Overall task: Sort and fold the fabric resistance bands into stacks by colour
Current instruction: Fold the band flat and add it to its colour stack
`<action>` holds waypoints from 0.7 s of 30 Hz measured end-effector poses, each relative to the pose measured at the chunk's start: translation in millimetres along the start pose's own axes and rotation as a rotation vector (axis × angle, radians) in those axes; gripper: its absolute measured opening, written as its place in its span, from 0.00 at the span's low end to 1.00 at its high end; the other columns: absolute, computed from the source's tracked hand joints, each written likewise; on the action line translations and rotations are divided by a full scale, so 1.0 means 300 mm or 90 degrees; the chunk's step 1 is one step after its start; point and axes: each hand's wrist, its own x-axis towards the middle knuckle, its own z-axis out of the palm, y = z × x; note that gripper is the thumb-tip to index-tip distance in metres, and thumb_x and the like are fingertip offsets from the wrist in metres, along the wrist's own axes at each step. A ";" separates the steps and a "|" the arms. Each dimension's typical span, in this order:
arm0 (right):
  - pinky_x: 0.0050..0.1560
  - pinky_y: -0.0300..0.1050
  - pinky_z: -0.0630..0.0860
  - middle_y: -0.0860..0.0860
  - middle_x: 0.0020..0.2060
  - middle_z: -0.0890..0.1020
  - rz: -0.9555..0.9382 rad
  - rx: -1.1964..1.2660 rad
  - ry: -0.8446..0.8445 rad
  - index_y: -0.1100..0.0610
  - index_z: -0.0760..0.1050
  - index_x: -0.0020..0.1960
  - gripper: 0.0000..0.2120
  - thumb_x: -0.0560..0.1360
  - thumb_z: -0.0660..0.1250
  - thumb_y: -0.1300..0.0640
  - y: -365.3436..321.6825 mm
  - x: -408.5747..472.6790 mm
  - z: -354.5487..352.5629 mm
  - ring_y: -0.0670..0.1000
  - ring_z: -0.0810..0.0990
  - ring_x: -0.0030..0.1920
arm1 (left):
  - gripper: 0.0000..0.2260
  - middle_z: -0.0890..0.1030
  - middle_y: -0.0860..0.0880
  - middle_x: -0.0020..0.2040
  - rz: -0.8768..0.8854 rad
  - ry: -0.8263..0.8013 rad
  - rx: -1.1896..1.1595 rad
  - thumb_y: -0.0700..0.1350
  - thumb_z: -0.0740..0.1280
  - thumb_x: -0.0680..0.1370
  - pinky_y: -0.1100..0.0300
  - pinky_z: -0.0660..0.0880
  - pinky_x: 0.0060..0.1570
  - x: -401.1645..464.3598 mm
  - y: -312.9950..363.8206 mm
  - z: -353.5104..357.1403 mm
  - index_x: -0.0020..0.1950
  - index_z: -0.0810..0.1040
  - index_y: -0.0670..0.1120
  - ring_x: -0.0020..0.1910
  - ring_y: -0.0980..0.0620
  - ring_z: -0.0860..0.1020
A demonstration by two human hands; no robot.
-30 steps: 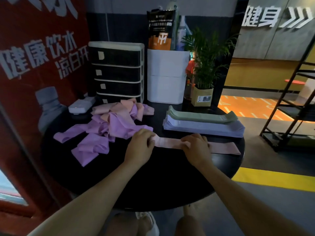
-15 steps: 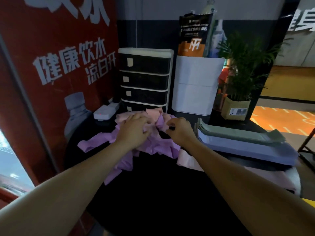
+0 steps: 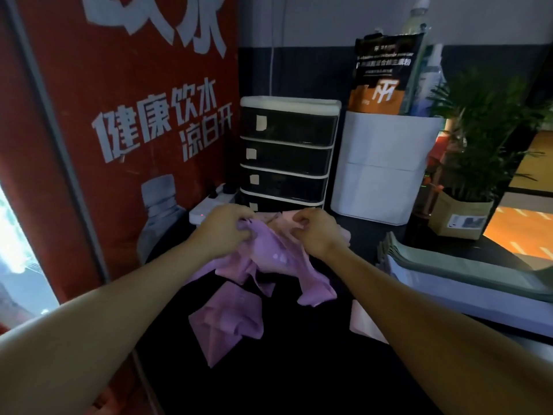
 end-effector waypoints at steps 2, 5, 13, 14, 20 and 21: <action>0.56 0.40 0.73 0.54 0.58 0.79 -0.004 0.014 0.018 0.60 0.76 0.61 0.15 0.75 0.66 0.61 -0.011 0.011 0.013 0.52 0.78 0.57 | 0.08 0.75 0.49 0.43 -0.009 0.039 0.015 0.34 0.68 0.73 0.71 0.63 0.35 -0.002 -0.037 -0.038 0.49 0.82 0.41 0.44 0.51 0.73; 0.54 0.41 0.73 0.55 0.57 0.79 -0.025 -0.014 -0.003 0.58 0.77 0.60 0.15 0.74 0.66 0.58 -0.016 0.023 0.047 0.54 0.77 0.57 | 0.11 0.73 0.49 0.46 -0.047 0.094 0.022 0.30 0.64 0.73 0.69 0.61 0.36 -0.016 -0.097 -0.055 0.50 0.81 0.41 0.44 0.51 0.71; 0.56 0.45 0.62 0.56 0.57 0.79 0.028 -0.151 -0.088 0.55 0.78 0.57 0.13 0.75 0.66 0.52 0.029 0.022 0.108 0.59 0.71 0.62 | 0.23 0.72 0.47 0.61 -0.091 -0.264 0.054 0.34 0.66 0.72 0.63 0.65 0.62 -0.058 -0.163 -0.009 0.64 0.75 0.53 0.62 0.51 0.70; 0.54 0.45 0.60 0.55 0.52 0.81 0.026 -0.155 -0.075 0.55 0.79 0.54 0.10 0.75 0.66 0.53 0.033 0.014 0.102 0.58 0.73 0.59 | 0.23 0.72 0.48 0.61 -0.094 -0.269 0.054 0.34 0.65 0.72 0.63 0.65 0.63 -0.056 -0.157 -0.011 0.64 0.75 0.52 0.62 0.51 0.70; 0.45 0.39 0.73 0.55 0.45 0.84 -0.018 0.057 0.030 0.62 0.82 0.49 0.07 0.74 0.68 0.61 -0.038 0.009 -0.028 0.51 0.80 0.45 | 0.21 0.76 0.52 0.59 -0.115 -0.258 -0.081 0.31 0.63 0.73 0.70 0.71 0.51 -0.033 -0.077 -0.062 0.65 0.74 0.45 0.59 0.55 0.73; 0.44 0.37 0.71 0.54 0.45 0.84 -0.028 0.093 0.052 0.62 0.82 0.50 0.07 0.74 0.69 0.60 -0.054 0.011 -0.057 0.49 0.79 0.43 | 0.20 0.76 0.51 0.58 -0.124 -0.230 -0.111 0.31 0.64 0.74 0.72 0.70 0.47 -0.028 -0.065 -0.065 0.65 0.74 0.44 0.58 0.56 0.73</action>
